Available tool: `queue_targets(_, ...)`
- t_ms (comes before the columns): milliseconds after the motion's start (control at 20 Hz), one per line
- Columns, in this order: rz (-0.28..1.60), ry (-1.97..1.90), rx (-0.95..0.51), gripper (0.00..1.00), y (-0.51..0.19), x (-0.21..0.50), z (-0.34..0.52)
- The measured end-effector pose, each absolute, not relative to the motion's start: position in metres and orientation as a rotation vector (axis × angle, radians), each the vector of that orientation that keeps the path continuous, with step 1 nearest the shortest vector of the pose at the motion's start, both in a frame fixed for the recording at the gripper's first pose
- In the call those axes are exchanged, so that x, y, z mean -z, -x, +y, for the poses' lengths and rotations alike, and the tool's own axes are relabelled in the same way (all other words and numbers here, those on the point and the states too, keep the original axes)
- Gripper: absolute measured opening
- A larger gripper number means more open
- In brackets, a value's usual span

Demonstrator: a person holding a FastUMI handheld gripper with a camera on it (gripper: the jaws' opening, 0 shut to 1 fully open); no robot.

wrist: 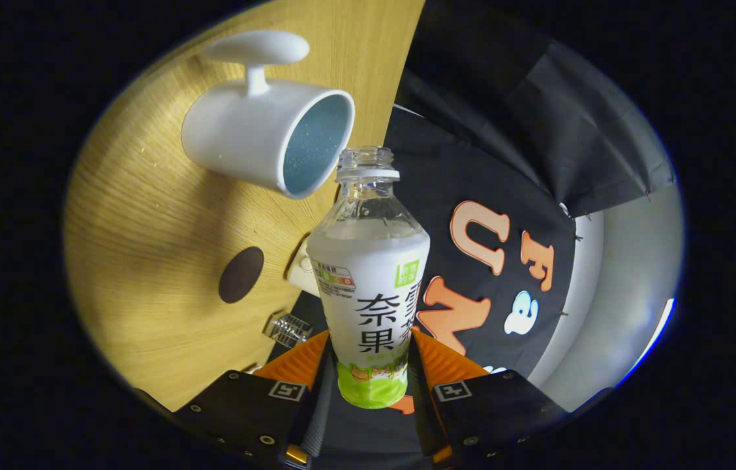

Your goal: Take the bottle from table, then pour the juice into the cup, finally place the bottle on the coaster

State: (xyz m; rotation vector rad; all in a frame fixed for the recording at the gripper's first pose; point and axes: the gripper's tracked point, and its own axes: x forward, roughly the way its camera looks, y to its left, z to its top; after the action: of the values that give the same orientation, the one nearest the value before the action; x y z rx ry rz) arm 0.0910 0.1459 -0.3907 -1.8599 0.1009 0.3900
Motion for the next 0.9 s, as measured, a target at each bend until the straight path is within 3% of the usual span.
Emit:
queue_targets(500,0.344,1.303,-0.473,0.57,-0.078,0.416,0.161)
queue_targets(900,0.322,0.848,-0.42,0.57,-0.115,0.386,0.176)
